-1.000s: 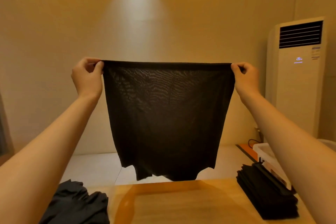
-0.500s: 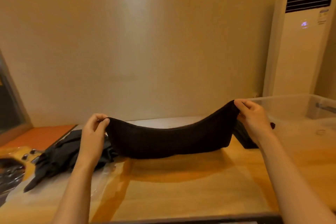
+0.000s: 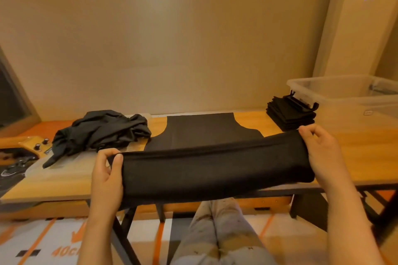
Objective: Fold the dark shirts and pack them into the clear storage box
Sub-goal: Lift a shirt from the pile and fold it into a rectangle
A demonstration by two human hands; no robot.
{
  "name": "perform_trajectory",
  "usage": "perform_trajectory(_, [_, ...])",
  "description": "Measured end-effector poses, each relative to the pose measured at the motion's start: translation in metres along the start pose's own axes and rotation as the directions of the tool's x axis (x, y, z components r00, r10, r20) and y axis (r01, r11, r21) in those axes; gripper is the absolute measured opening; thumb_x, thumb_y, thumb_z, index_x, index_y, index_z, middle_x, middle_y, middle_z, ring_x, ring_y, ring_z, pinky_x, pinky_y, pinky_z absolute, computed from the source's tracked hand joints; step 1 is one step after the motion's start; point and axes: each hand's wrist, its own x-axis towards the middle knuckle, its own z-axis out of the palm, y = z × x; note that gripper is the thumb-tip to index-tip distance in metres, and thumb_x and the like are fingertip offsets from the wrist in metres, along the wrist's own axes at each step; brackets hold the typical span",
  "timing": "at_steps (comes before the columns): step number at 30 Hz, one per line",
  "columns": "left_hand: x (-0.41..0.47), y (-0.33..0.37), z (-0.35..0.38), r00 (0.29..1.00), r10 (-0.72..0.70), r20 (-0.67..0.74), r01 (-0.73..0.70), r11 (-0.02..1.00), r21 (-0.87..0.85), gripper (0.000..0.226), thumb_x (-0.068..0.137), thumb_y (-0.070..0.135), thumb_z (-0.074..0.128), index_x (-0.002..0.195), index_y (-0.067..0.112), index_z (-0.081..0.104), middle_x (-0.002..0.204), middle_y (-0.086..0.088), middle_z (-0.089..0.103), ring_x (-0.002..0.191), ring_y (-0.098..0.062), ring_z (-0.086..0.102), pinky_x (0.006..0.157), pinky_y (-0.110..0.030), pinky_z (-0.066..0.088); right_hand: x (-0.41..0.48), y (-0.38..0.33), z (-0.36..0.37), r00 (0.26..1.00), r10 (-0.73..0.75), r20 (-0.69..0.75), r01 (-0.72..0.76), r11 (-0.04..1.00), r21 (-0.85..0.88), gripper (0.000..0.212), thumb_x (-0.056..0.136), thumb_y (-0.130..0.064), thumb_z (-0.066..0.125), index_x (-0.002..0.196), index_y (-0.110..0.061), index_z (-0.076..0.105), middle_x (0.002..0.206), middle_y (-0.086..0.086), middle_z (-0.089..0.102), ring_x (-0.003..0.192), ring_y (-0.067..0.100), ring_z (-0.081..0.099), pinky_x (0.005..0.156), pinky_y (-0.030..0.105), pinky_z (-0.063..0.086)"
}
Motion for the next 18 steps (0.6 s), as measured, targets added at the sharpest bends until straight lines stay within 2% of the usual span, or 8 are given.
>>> perform_trajectory(3, [0.004, -0.001, 0.004, 0.996, -0.071, 0.045, 0.072, 0.997, -0.023, 0.009, 0.101, 0.024, 0.044, 0.106, 0.021, 0.050, 0.103, -0.003, 0.057, 0.094, -0.017, 0.058, 0.071, -0.034, 0.048, 0.004, -0.004, 0.003, 1.000, 0.016, 0.007, -0.016, 0.999, -0.042, 0.025, 0.100, -0.034, 0.047, 0.093, -0.013, 0.061, 0.088, 0.001, 0.060, 0.077, 0.012, 0.056, 0.058, 0.027, 0.040])
perform_trajectory(6, [0.006, -0.008, 0.010, 0.990, -0.115, 0.077, 0.118, 0.993, -0.029, 0.008, 0.099, 0.021, 0.048, 0.102, 0.023, 0.055, 0.102, -0.002, 0.061, 0.096, -0.018, 0.060, 0.072, -0.031, 0.049, 0.007, 0.000, 0.013, 1.000, 0.030, -0.003, -0.030, 0.998, -0.063, 0.024, 0.099, -0.032, 0.049, 0.092, -0.012, 0.061, 0.084, 0.000, 0.061, 0.075, 0.010, 0.056, 0.060, 0.026, 0.041])
perform_trajectory(12, [0.027, -0.017, 0.016, 0.983, -0.085, 0.161, 0.073, 0.994, 0.080, 0.009, 0.091, 0.014, 0.062, 0.095, 0.021, 0.067, 0.094, 0.001, 0.067, 0.093, -0.015, 0.061, 0.073, -0.025, 0.047, 0.019, 0.012, 0.024, 0.997, 0.051, 0.065, -0.044, 0.995, -0.092, 0.020, 0.096, -0.028, 0.056, 0.090, -0.012, 0.065, 0.081, -0.002, 0.065, 0.077, 0.008, 0.059, 0.062, 0.023, 0.042])
perform_trajectory(15, [0.061, -0.001, 0.022, 0.988, -0.001, 0.151, -0.011, 0.996, 0.085, 0.009, 0.088, 0.015, 0.067, 0.094, 0.019, 0.072, 0.090, 0.004, 0.069, 0.089, -0.010, 0.063, 0.077, -0.025, 0.049, 0.045, 0.000, 0.031, 0.997, 0.006, 0.079, 0.005, 0.991, -0.135, 0.019, 0.093, -0.029, 0.060, 0.090, -0.013, 0.068, 0.085, 0.000, 0.066, 0.082, 0.011, 0.061, 0.064, 0.023, 0.042])
perform_trajectory(18, [0.099, 0.016, 0.042, 0.989, 0.057, 0.139, -0.074, 0.990, 0.118, 0.009, 0.086, 0.016, 0.070, 0.094, 0.019, 0.073, 0.087, 0.007, 0.069, 0.085, -0.003, 0.062, 0.077, -0.021, 0.049, 0.071, -0.019, 0.044, 0.994, -0.003, 0.109, 0.020, 0.988, -0.154, 0.025, 0.092, -0.033, 0.062, 0.087, -0.009, 0.069, 0.083, 0.005, 0.066, 0.078, 0.014, 0.060, 0.065, 0.027, 0.044])
